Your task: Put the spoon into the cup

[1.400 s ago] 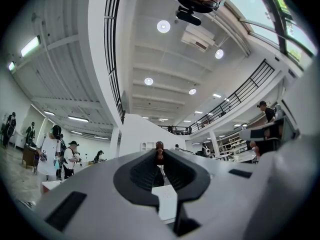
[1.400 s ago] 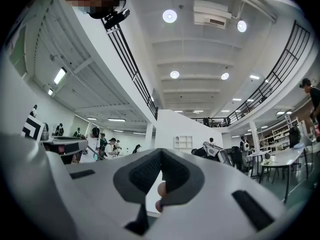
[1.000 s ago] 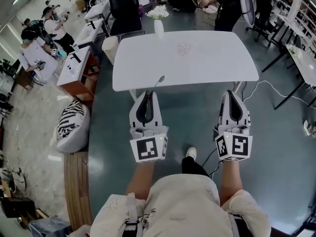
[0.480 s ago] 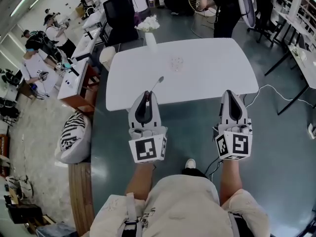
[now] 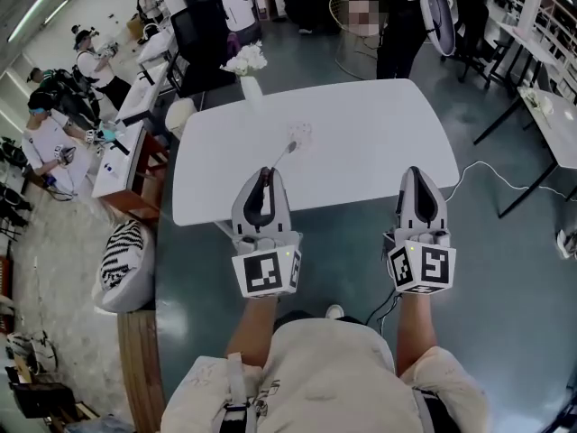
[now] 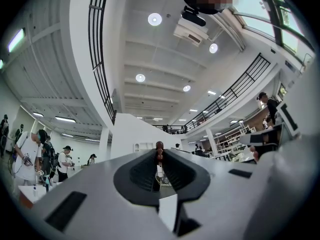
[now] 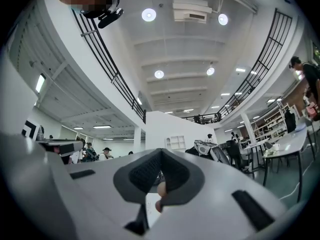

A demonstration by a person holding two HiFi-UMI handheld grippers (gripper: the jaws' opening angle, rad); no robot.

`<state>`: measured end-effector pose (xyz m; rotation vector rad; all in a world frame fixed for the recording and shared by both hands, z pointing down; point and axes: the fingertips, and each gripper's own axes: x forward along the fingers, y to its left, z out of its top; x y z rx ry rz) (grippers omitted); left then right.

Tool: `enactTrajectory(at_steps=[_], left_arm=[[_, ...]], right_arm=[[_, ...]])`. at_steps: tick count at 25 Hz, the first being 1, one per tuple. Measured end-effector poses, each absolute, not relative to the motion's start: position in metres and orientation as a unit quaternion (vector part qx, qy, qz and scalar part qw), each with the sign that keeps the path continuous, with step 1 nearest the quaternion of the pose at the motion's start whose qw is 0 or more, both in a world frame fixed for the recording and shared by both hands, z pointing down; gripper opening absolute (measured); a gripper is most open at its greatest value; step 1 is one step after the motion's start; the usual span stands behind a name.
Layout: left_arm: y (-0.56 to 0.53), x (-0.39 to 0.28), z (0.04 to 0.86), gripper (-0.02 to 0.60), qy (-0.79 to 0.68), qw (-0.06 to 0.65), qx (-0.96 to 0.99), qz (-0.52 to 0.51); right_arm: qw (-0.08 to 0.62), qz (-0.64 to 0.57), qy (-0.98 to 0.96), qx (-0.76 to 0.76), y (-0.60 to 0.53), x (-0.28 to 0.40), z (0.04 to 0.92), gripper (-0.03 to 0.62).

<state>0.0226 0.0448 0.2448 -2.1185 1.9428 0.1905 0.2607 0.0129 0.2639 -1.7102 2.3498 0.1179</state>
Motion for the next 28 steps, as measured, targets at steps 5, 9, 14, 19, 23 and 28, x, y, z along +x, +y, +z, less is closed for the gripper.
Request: enactTrajectory(at_steps=[5,9,14,19,23,28], left_arm=[[0.018,0.021,0.253,0.034,0.67,0.122,-0.73,0.059],[-0.005,0.017,0.263,0.034,0.668,0.116,-0.733,0.058],[-0.045,-0.004,0.278,0.034,0.667,0.105,-0.735,0.065],[-0.097,-0.028,0.282,0.034,0.662,0.099,-0.74,0.067],[-0.143,-0.053,0.282,0.034,0.661,0.095,-0.741,0.069],[-0.195,-0.092,0.28,0.034,0.659,0.086,-0.744,0.069]], right_arm=[[0.112,0.031,0.803,-0.585,-0.012,0.26,0.273,-0.012],[0.102,0.028,0.803,-0.586,-0.035,0.256,0.284,-0.012],[0.092,0.032,0.801,-0.591,-0.071,0.236,0.294,-0.012],[0.084,0.036,0.8,-0.593,-0.121,0.21,0.293,-0.012],[0.081,0.041,0.804,-0.588,-0.167,0.18,0.288,-0.012],[0.076,0.041,0.807,-0.584,-0.219,0.136,0.283,-0.014]])
